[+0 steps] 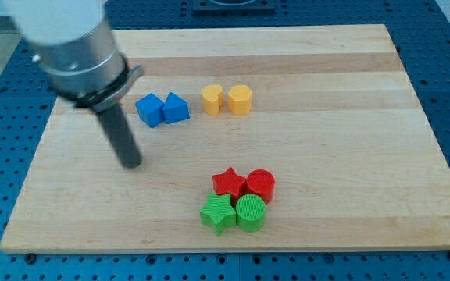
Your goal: Slide the arm toward the bottom right of the green circle
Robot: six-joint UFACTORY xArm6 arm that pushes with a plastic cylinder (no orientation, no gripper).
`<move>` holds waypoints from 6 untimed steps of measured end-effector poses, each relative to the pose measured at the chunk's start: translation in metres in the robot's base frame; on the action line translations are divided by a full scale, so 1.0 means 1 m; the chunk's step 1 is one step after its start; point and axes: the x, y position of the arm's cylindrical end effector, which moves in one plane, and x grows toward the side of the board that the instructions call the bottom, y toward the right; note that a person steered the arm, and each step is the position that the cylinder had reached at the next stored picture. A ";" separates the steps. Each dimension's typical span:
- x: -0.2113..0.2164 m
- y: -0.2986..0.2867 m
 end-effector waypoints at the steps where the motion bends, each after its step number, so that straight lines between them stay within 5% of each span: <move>1: -0.022 0.100; 2: -0.013 0.221; 3: 0.043 0.308; 4: 0.116 0.323; 6: 0.133 0.225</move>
